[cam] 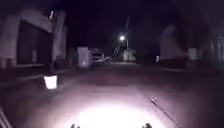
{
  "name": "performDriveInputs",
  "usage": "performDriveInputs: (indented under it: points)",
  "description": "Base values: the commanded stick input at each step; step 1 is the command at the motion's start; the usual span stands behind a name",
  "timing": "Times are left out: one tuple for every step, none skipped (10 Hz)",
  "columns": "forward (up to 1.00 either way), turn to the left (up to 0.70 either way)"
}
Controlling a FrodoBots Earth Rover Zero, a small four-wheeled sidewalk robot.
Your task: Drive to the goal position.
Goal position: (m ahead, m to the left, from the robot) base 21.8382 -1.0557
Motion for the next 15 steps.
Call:
performDriveInputs:
  points:
    - [0.85, 0.00]
    - [0.85, 0.00]
    - [0.85, 0.00]
    - [0.85, 0.00]
    - [0.85, 0.00]
    - [0.85, 0.00]
    - [0.85, 0.00]
    - [0.85, 0.00]
    - [0.85, 0.00]
    - [0.85, 0.00]
    - [0.85, 0.00]
    - [0.85, 0.00]
    - [0.85, 0.00]
    - [0.85, 0.00]
    - [0.85, 0.00]
